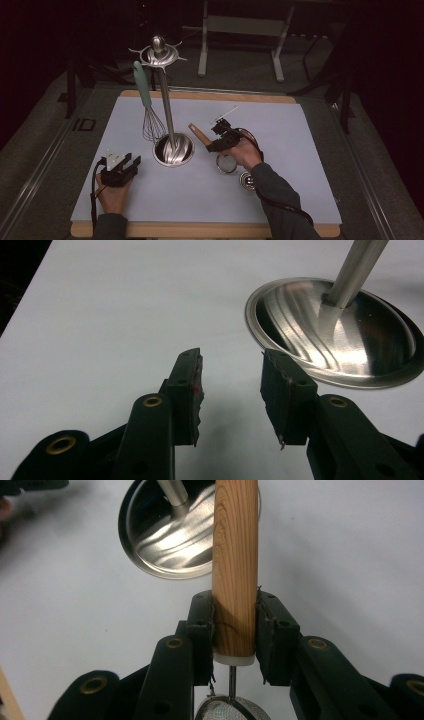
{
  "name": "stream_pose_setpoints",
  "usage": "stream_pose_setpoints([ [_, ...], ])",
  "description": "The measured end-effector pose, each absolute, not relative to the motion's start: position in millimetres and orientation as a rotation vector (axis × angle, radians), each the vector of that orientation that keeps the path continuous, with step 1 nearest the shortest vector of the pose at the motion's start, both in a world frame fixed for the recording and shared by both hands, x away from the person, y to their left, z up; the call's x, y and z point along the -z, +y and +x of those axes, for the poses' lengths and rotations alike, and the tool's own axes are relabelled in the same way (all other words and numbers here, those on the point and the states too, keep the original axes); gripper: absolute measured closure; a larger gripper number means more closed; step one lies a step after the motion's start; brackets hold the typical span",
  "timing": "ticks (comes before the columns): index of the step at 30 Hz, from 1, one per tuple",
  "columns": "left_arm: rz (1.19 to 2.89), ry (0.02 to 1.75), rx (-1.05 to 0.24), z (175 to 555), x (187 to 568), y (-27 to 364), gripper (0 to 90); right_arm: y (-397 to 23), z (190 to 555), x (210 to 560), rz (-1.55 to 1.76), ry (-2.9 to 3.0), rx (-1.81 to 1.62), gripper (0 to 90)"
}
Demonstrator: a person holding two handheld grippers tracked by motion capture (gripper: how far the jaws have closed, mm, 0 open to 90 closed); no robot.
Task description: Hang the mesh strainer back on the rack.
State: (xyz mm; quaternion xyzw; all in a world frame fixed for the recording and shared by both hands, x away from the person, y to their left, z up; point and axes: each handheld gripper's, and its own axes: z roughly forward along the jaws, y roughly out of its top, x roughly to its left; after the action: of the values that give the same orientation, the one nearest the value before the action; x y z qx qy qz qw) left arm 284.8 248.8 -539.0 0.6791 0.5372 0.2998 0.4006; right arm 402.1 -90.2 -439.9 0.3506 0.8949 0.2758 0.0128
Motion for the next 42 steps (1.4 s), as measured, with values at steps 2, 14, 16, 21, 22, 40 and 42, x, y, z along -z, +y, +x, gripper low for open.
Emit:
stream_pose_setpoints([
  [2, 1.719, 1.358, -0.761, 285, 539, 249, 60.6, -91, 400, 437, 1.079, 2.78, -0.876, 70.8],
  [14, 1.714, 1.36, -0.76, 284, 539, 249, 60.5, -97, 386, 416, 0.987, 2.742, -0.957, 70.8],
  [16, 1.714, 1.359, -0.76, 284, 539, 249, 60.5, -99, 384, 412, 0.983, 2.729, -0.977, 70.8],
  [21, 1.714, 1.358, -0.762, 284, 539, 249, 60.5, -103, 381, 406, 0.939, 2.708, -1.028, 70.8],
  [22, 1.713, 1.358, -0.762, 284, 539, 249, 60.5, -105, 379, 403, 0.912, 2.701, -1.064, 70.8],
  [40, 1.714, 1.359, -0.759, 284, 539, 249, 60.5, -114, 368, 385, 0.813, 2.633, -1.212, 70.8],
  [42, 1.715, 1.358, -0.76, 284, 539, 249, 60.5, -115, 366, 382, 0.813, 2.625, -1.227, 70.8],
])
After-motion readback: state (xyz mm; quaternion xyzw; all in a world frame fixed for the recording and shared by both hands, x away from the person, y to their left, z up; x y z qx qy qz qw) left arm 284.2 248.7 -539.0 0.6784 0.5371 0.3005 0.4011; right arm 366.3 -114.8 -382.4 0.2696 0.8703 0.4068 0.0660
